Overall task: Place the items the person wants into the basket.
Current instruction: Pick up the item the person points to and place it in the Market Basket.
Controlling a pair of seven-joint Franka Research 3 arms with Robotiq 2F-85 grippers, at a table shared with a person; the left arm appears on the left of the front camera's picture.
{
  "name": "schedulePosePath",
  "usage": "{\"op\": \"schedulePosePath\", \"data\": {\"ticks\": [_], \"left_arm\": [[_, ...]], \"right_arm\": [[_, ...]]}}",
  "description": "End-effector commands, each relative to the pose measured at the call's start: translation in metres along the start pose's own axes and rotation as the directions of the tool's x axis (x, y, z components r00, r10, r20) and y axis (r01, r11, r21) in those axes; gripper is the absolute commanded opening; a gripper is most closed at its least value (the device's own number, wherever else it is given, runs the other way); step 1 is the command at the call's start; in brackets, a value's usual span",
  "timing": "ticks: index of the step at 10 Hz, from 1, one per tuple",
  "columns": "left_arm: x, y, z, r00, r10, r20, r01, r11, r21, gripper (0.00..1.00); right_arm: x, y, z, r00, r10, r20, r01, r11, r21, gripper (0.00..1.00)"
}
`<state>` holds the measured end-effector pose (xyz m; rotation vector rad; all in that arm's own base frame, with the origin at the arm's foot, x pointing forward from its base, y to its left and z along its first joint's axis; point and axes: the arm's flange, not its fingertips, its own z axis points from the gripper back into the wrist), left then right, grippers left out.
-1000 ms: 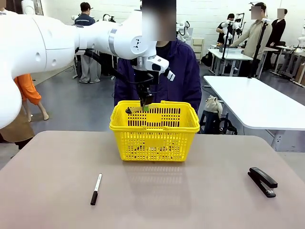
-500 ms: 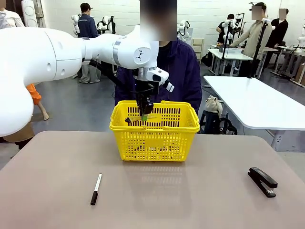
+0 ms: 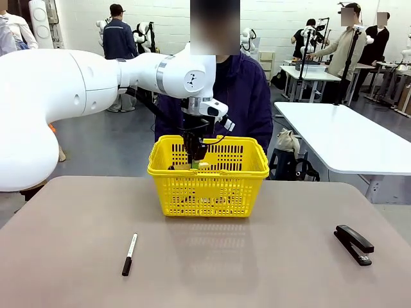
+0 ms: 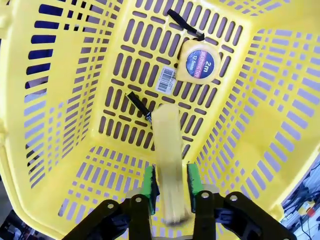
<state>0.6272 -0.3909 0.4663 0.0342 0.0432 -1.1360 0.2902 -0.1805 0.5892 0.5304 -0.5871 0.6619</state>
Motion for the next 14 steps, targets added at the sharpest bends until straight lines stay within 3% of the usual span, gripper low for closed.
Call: {"op": "schedulePosePath", "data": {"ticks": [1, 11, 14], "left_arm": [[0.017, 0.008, 0.015, 1.000, 0.026, -0.007, -0.026, 1.000, -0.006, 1.00], [0.017, 0.005, 0.019, 0.999, 0.035, -0.001, -0.035, 0.999, -0.012, 1.00], [-0.004, -0.021, 0.052, 0.999, 0.011, 0.036, -0.012, 1.000, 0.027, 1.00]], "right_arm": [[0.000, -0.001, -0.001, 0.999, 0.017, 0.031, -0.017, 1.000, 0.018, 1.00], [0.000, -0.001, -0.001, 0.999, 0.017, 0.031, -0.017, 1.000, 0.018, 1.00], [0.000, -0.001, -0.001, 0.999, 0.017, 0.031, -0.017, 1.000, 0.018, 1.00]]}}
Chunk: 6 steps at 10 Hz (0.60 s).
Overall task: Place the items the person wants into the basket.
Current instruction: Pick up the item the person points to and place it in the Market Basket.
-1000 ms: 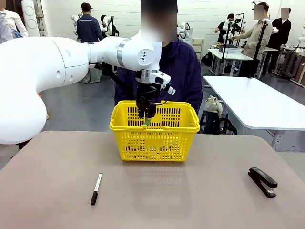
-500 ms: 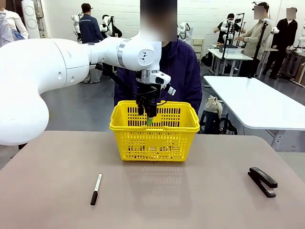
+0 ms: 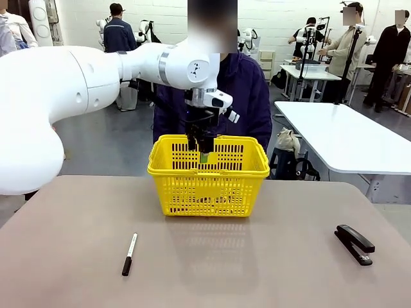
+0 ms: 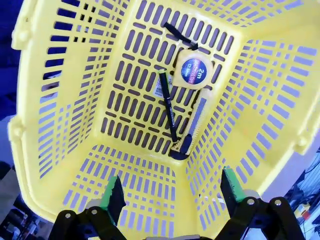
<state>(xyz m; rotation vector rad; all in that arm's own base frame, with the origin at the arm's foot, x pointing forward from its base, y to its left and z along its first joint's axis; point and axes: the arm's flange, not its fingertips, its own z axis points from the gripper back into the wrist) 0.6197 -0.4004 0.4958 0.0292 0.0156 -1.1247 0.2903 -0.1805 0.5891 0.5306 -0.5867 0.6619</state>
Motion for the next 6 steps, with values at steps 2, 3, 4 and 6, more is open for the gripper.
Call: {"op": "schedulePosePath", "data": {"ticks": [2, 3, 4, 6], "left_arm": [[-0.049, -0.050, 0.055, 0.994, -0.033, 0.102, 0.027, 0.997, 0.066, 1.00], [-0.069, -0.062, 0.070, 0.990, -0.048, 0.130, 0.037, 0.995, 0.091, 1.00], [-0.085, -0.069, 0.078, 0.987, -0.055, 0.150, 0.040, 0.994, 0.105, 1.00], [-0.112, -0.079, 0.077, 0.985, -0.046, 0.164, 0.029, 0.993, 0.110, 1.00]], "right_arm": [[0.000, -0.001, -0.001, 0.999, 0.017, 0.031, -0.017, 1.000, 0.018, 1.00], [0.000, -0.001, -0.001, 0.999, 0.017, 0.031, -0.017, 1.000, 0.018, 1.00], [0.000, -0.001, -0.001, 0.999, 0.017, 0.031, -0.017, 1.000, 0.018, 1.00], [0.000, -0.001, -0.001, 0.999, 0.017, 0.031, -0.017, 1.000, 0.018, 1.00]]}}
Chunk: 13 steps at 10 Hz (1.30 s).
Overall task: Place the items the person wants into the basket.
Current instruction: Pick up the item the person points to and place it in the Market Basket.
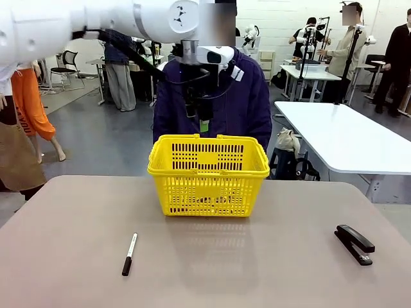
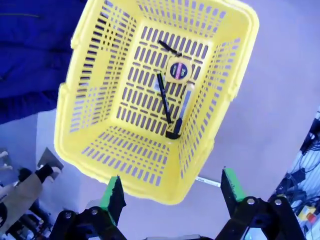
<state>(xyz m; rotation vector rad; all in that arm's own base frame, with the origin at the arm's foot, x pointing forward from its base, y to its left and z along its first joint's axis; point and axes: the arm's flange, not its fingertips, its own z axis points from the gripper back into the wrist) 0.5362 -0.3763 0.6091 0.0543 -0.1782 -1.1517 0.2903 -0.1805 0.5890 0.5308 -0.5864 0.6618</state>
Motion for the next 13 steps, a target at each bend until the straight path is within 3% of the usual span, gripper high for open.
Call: {"op": "schedulePosePath", "data": {"ticks": [1, 3, 4, 12, 13], "left_arm": [[-0.066, -0.026, -0.027, 0.999, 0.017, 0.041, -0.016, 1.000, -0.011, 1.00], [-0.068, -0.013, -0.024, 0.995, 0.094, 0.041, -0.093, 0.995, -0.036, 1.00], [-0.037, -0.007, -0.016, 0.999, 0.046, 0.012, -0.046, 0.999, -0.007, 1.00], [-0.036, -0.010, -0.018, 0.998, 0.057, 0.028, -0.057, 0.998, -0.017, 1.00], [-0.078, 0.007, 0.002, 0.993, -0.041, 0.110, 0.057, 0.988, -0.146, 1.00]], "right_arm": [[0.000, -0.001, -0.001, 0.999, 0.017, 0.031, -0.018, 1.000, 0.018, 1.00], [0.000, -0.001, -0.001, 0.999, 0.017, 0.031, -0.018, 1.000, 0.018, 1.00], [0.000, -0.001, -0.001, 0.999, 0.017, 0.031, -0.018, 1.000, 0.018, 1.00], [0.000, -0.001, -0.001, 0.999, 0.017, 0.031, -0.018, 1.000, 0.018, 1.00], [0.000, -0.001, -0.001, 0.999, 0.017, 0.031, -0.018, 1.000, 0.018, 1.00]]}}
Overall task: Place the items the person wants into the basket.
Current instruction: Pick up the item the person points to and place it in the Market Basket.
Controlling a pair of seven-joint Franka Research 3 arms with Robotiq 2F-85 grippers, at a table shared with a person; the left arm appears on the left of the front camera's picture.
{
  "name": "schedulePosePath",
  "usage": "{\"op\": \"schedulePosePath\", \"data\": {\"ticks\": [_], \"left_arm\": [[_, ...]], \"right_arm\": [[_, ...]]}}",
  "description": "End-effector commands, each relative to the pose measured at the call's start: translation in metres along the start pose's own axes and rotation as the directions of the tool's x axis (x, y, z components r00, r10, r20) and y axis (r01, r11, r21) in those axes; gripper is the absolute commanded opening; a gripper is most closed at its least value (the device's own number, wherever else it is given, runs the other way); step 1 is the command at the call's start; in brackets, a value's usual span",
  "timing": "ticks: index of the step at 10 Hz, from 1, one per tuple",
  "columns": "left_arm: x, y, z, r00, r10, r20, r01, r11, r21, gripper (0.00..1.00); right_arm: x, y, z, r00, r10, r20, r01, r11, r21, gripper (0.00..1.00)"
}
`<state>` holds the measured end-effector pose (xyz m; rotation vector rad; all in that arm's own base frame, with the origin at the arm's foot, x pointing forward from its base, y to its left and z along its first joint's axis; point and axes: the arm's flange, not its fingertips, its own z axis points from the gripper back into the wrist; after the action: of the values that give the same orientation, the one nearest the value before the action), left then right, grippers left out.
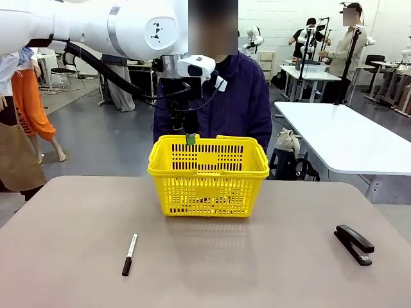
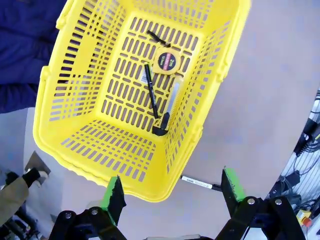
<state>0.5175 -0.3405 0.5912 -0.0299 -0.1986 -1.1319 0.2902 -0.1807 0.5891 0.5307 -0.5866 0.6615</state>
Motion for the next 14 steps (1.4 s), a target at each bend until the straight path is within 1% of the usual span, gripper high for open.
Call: {"op": "schedulePosePath", "data": {"ticks": [1, 2, 3, 4, 5, 6, 7, 8, 10, 11, 12, 13, 14], "left_arm": [[-0.081, 0.021, 0.037, 0.983, -0.138, 0.120, 0.158, 0.972, -0.174, 1.00], [-0.134, 0.023, 0.049, 0.963, -0.183, 0.199, 0.221, 0.956, -0.192, 1.00], [-0.179, 0.033, 0.060, 0.944, -0.211, 0.255, 0.265, 0.944, -0.199, 1.00], [-0.215, 0.051, 0.068, 0.912, -0.240, 0.333, 0.324, 0.919, -0.226, 1.00], [-0.258, 0.055, 0.070, 0.869, -0.249, 0.428, 0.356, 0.915, -0.190, 1.00], [-0.291, 0.050, 0.071, 0.828, -0.247, 0.503, 0.350, 0.929, -0.120, 1.00], [-0.319, 0.040, 0.075, 0.807, -0.237, 0.540, 0.316, 0.947, -0.056, 1.00], [-0.345, 0.025, 0.076, 0.796, -0.213, 0.567, 0.268, 0.963, -0.016, 1.00], [-0.392, -0.013, 0.089, 0.800, -0.078, 0.595, 0.092, 0.996, 0.007, 1.00], [-0.411, -0.029, 0.094, 0.801, -0.014, 0.598, 0.012, 1.000, 0.007, 1.00], [-0.427, -0.036, 0.101, 0.803, 0.019, 0.595, -0.030, 1.000, 0.009, 1.00], [-0.443, -0.033, 0.111, 0.797, 0.040, 0.602, -0.045, 0.999, -0.007, 1.00], [-0.455, -0.034, 0.110, 0.782, 0.063, 0.620, -0.053, 0.998, -0.033, 1.00]], "right_arm": [[0.000, -0.001, -0.001, 0.999, 0.017, 0.031, -0.018, 1.000, 0.018, 1.00], [0.000, -0.001, -0.001, 0.999, 0.017, 0.031, -0.018, 1.000, 0.018, 1.00], [0.000, -0.001, -0.001, 0.999, 0.017, 0.031, -0.018, 1.000, 0.018, 1.00], [0.000, -0.001, -0.001, 0.999, 0.017, 0.031, -0.018, 1.000, 0.018, 1.00], [0.000, -0.001, -0.001, 0.999, 0.017, 0.031, -0.018, 1.000, 0.018, 1.00], [0.000, -0.001, -0.001, 0.999, 0.017, 0.031, -0.018, 1.000, 0.018, 1.00], [0.000, -0.001, -0.001, 0.999, 0.017, 0.031, -0.018, 1.000, 0.018, 1.00], [0.000, -0.001, -0.001, 0.999, 0.017, 0.031, -0.018, 1.000, 0.018, 1.00], [0.000, -0.001, -0.001, 0.999, 0.017, 0.031, -0.018, 1.000, 0.018, 1.00], [0.000, -0.001, -0.001, 0.999, 0.017, 0.031, -0.018, 1.000, 0.018, 1.00], [0.000, -0.001, -0.001, 0.999, 0.017, 0.031, -0.018, 1.000, 0.018, 1.00], [0.000, -0.001, -0.001, 0.999, 0.017, 0.031, -0.018, 1.000, 0.018, 1.00], [0.000, -0.001, -0.001, 0.999, 0.017, 0.031, -0.018, 1.000, 0.018, 1.00]]}}
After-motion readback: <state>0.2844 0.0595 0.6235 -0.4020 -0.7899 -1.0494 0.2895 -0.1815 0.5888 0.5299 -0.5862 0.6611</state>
